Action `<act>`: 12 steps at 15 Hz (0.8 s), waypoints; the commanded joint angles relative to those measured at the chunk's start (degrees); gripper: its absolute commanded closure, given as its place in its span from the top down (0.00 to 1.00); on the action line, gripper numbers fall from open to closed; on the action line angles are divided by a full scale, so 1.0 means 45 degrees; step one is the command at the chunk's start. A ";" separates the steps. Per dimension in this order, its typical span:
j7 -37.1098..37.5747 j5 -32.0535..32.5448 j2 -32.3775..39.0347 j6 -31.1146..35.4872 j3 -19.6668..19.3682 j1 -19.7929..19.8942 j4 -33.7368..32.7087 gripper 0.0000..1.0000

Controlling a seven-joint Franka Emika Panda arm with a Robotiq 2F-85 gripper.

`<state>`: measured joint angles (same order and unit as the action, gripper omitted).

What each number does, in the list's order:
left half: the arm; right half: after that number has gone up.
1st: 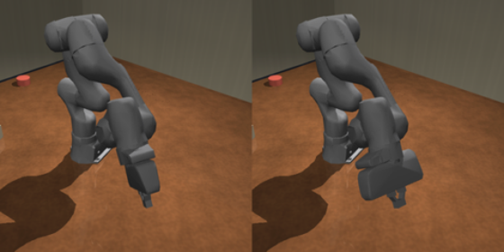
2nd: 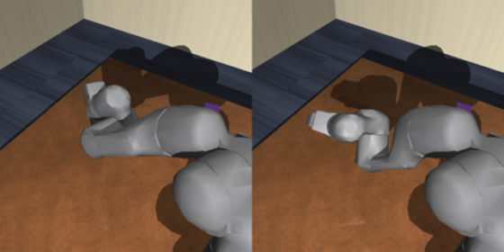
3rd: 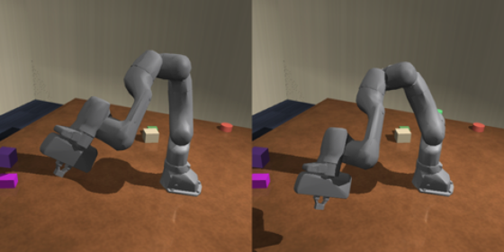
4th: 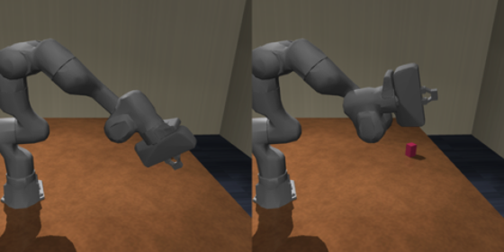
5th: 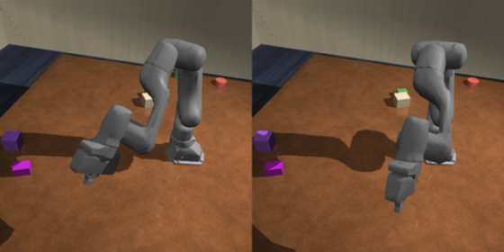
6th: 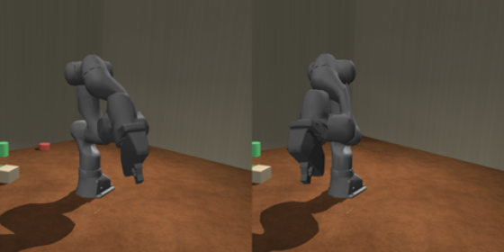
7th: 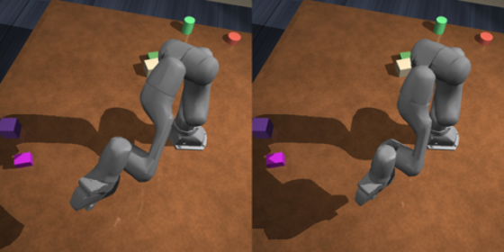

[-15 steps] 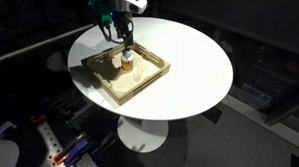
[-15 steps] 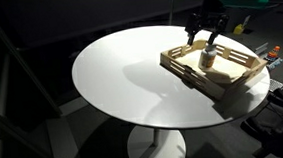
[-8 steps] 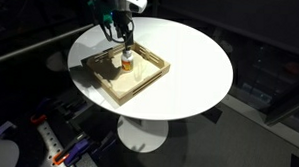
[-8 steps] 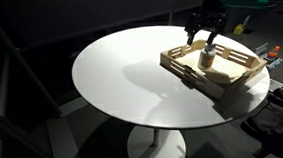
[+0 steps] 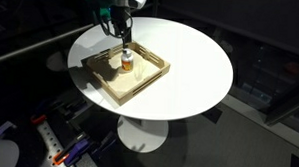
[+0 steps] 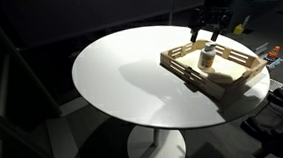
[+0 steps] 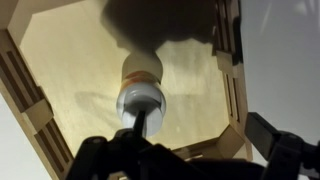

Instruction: Place the lid on the white bottle

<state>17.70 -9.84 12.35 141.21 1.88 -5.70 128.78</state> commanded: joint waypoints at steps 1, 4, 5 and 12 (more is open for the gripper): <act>-0.0052 0.0115 -0.0780 -0.1678 -0.0100 0.0260 0.0074 1.00; 0.0257 0.0863 -0.1260 -0.2652 -0.0370 0.0369 0.0150 1.00; 0.0350 0.1264 -0.1474 -0.2950 -0.0465 0.0411 0.0200 1.00; 0.0120 0.3470 -0.3284 -0.5270 -0.0690 0.0833 0.0222 1.00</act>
<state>19.03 3.46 2.46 121.77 -1.43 -2.96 128.98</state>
